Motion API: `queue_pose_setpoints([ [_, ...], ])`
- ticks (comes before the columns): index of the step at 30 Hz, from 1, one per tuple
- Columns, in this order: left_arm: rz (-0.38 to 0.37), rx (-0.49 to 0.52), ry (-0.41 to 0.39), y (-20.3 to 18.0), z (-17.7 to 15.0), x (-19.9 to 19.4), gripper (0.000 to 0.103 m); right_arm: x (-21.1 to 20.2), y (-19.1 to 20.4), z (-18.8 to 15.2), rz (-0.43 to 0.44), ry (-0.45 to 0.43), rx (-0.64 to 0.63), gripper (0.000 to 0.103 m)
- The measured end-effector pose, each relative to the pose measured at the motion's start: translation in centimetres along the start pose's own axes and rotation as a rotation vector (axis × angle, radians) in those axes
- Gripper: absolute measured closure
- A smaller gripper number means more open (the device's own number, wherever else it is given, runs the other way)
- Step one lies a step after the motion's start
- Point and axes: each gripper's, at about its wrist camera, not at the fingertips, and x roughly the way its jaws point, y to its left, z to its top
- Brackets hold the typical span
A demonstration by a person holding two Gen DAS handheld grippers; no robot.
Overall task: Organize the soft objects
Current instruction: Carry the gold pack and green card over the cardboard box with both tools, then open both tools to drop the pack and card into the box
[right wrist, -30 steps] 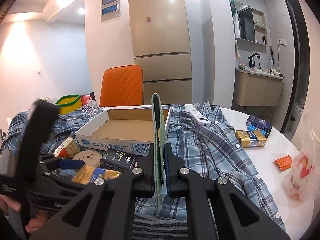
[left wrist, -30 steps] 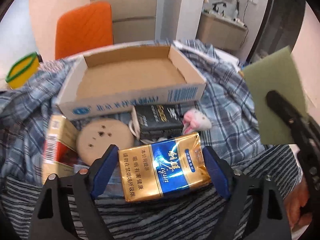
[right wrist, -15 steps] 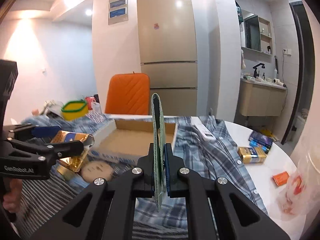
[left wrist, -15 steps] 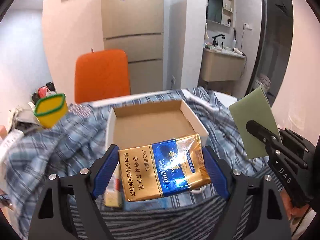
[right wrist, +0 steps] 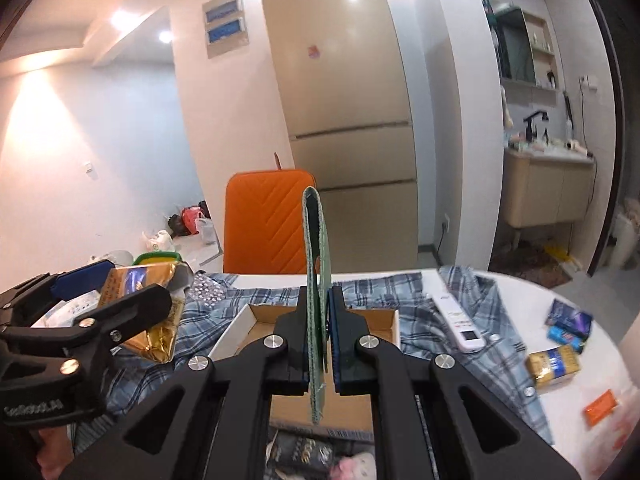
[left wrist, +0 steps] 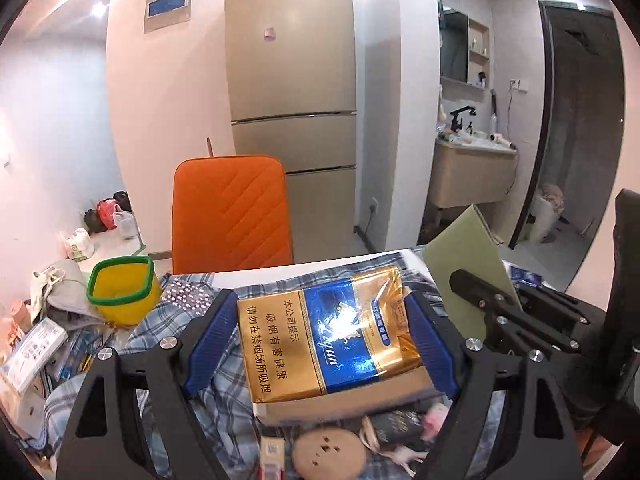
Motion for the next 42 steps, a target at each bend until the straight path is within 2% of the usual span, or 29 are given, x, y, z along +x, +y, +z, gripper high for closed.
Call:
queue_pose_setpoints([
  [8, -0.016, 0.018, 0.054, 1.3, -3.7, 6.5, 0.020, 7.9, -1.0, -4.1, -0.029, 0.158, 0.009, 0.095],
  [13, -0.019, -0.008, 0.082, 2.1, -5.0, 8.8, 0.020, 10.3, -2.0, -6.1, 0.010, 0.229, 0.046, 0.095],
  [21, -0.040, -0.016, 0.066, 2.1, -5.7, 8.6, 0.019, 12.6, -2.6, -7.6, 0.123, 0.313, 0.104, 0.095],
  [34, -0.051, -0.010, 0.060, 1.8, -6.0, 8.4, 0.015, 14.0, -2.3, -8.9, 0.094, 0.378, 0.062, 0.094],
  [38, -0.047, -0.014, 0.047, 1.8, -6.0, 8.1, 0.008, 14.3, -2.2, -9.2, 0.069, 0.395, 0.045, 0.092],
  [39, -0.044, -0.013, 0.041, 1.8, -6.0, 8.0, 0.004, 14.3, -2.3, -9.2, 0.061, 0.390, 0.044, 0.085],
  [40, -0.038, -0.011, 0.027, 1.8, -6.0, 7.8, 0.002, 14.2, -2.3, -9.2, 0.058, 0.386, 0.044, 0.071],
  [41, -0.031, -0.006, 0.008, 1.7, -6.0, 7.5, 0.000, 14.0, -2.4, -9.1, 0.056, 0.373, 0.046, 0.062],
  [42, -0.023, 0.000, -0.011, 1.6, -6.0, 7.2, 0.000, 13.8, -2.5, -9.0, 0.053, 0.358, 0.047, 0.043],
])
